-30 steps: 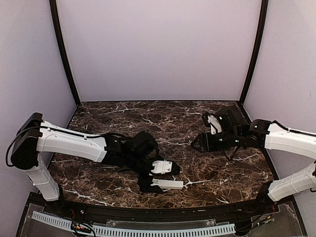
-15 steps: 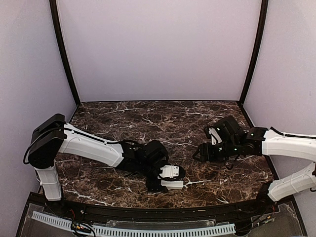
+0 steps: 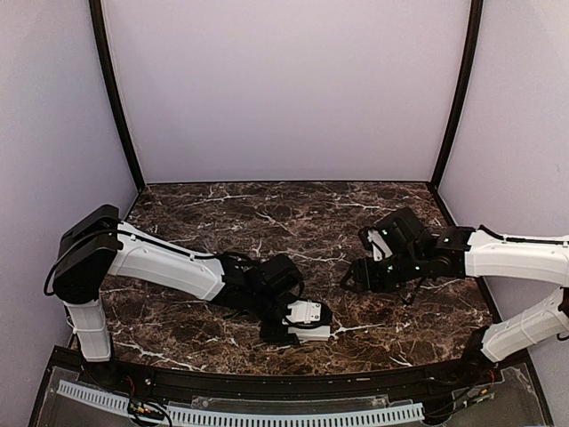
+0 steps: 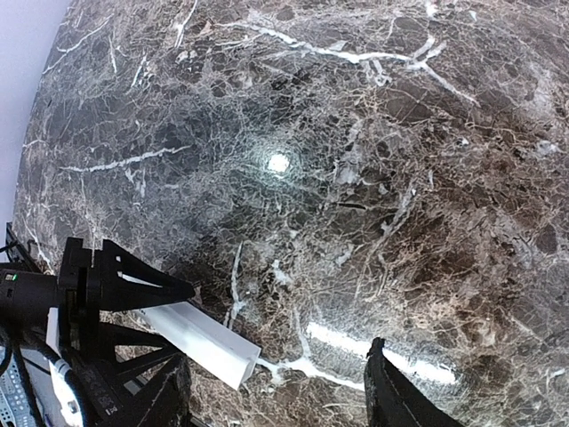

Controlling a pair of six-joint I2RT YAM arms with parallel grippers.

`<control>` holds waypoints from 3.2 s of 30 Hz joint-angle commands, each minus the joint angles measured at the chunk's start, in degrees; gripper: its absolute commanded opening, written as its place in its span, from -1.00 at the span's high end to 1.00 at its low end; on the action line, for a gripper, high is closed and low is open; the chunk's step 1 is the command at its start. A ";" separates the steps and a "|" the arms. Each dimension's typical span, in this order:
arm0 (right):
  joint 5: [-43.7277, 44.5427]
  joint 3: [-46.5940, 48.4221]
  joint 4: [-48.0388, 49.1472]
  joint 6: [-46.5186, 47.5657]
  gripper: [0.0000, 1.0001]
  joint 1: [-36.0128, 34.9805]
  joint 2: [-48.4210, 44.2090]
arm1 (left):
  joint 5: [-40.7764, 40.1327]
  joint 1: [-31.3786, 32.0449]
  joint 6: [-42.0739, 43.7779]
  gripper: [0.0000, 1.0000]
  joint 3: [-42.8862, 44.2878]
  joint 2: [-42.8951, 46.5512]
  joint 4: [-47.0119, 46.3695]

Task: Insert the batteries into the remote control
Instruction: Load the battery cover onto the remote control without the battery cover.

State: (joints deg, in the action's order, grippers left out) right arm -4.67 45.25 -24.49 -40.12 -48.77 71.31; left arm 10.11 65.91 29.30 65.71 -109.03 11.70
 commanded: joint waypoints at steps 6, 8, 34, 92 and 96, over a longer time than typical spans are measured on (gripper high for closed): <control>0.45 1.15 -0.73 0.15 -0.27 -1.18 0.64 | 0.01 0.27 -1.58 -0.08 0.20 -0.02 2.67; 0.51 1.09 -0.89 -0.04 -0.27 -1.40 0.70 | -0.11 0.27 -1.73 0.02 -0.06 0.03 2.50; -5.03 -0.41 -1.62 -10.29 -0.11 -4.92 4.00 | 1.06 -0.43 -3.22 0.48 0.21 -0.05 3.65; 1.21 4.06 -3.81 -26.06 1.00 -14.46 21.24 | 3.69 -6.46 0.74 0.22 -10.26 8.58 6.62; 1.78 5.14 -5.29 -26.06 1.00 -14.93 21.98 | 4.17 -6.41 0.46 0.32 -10.01 8.51 6.85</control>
State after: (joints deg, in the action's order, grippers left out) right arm -4.43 48.53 -27.55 -66.50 -62.70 92.14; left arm 13.13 59.66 29.87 55.57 -100.18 17.78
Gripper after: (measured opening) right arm 0.003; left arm 0.364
